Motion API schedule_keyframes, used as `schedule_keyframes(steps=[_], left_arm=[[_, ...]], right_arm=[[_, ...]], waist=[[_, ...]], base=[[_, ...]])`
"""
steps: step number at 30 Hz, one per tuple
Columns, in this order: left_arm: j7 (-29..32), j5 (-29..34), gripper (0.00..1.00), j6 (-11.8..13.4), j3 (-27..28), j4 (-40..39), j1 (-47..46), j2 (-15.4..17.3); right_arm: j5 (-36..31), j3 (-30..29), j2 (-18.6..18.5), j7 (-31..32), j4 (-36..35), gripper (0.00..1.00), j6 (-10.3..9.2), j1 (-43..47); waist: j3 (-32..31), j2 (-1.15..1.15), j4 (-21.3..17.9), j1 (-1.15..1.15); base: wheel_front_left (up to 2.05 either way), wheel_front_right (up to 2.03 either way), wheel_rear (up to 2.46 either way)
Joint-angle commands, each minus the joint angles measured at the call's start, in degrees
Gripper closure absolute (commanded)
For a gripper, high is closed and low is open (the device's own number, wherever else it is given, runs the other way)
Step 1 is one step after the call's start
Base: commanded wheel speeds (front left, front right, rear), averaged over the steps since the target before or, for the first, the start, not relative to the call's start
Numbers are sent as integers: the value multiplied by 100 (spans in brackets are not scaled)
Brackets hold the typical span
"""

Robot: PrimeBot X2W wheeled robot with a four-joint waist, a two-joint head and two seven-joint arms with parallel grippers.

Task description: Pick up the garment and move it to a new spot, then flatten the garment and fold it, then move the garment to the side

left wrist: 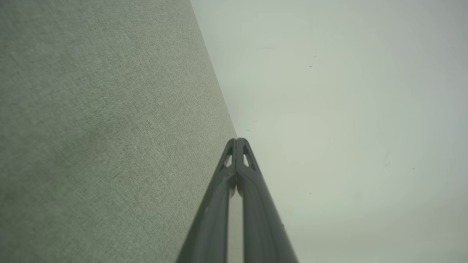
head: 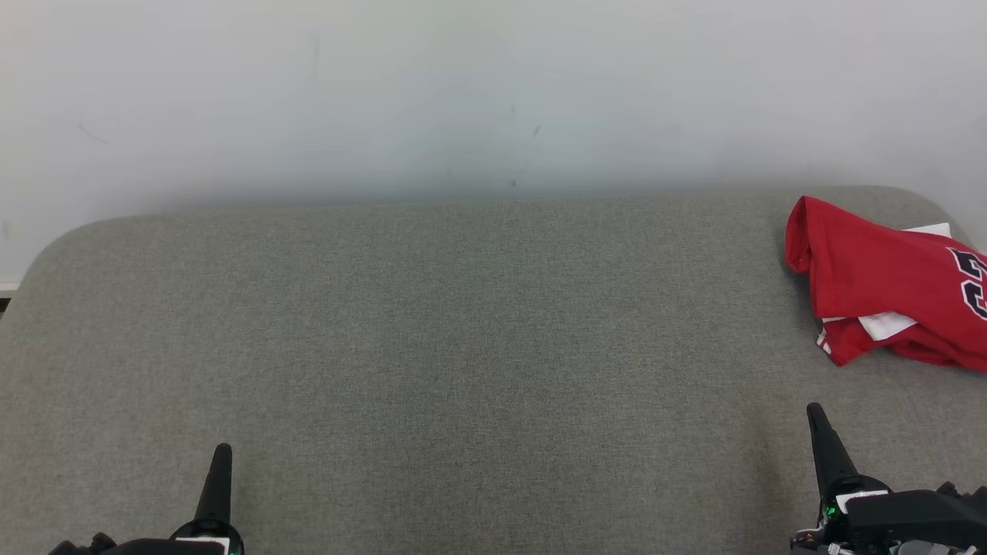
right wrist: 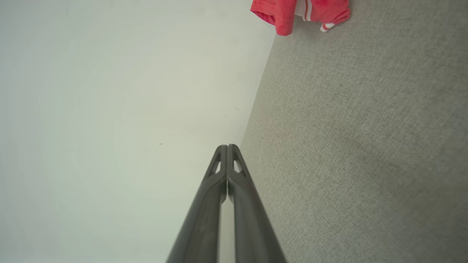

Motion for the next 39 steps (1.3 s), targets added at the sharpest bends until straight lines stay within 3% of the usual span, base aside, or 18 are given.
schedule_keyframes(steps=[1, 31, 39], left_arm=[[24, -108, 100, -45, 22, -11, -92, 30], [356, -1373, 100, -105, 72, 93, -266, 36], [381, -1472, 100, -96, 75, 102, -295, 36]], right_arm=[[101, -25, 12, 32, -23, 100, -9, -101], [1244, -140, 71, 291, 52, 100, -11, -239], [1330, -150, 76, 318, 60, 100, -12, -260]], waist=[[1, 0, 1, 0], [25, 0, 40, -1], [27, 0, 45, -1]], base=[[0, 0, 0], [0, 0, 0], [0, 0, 0]])
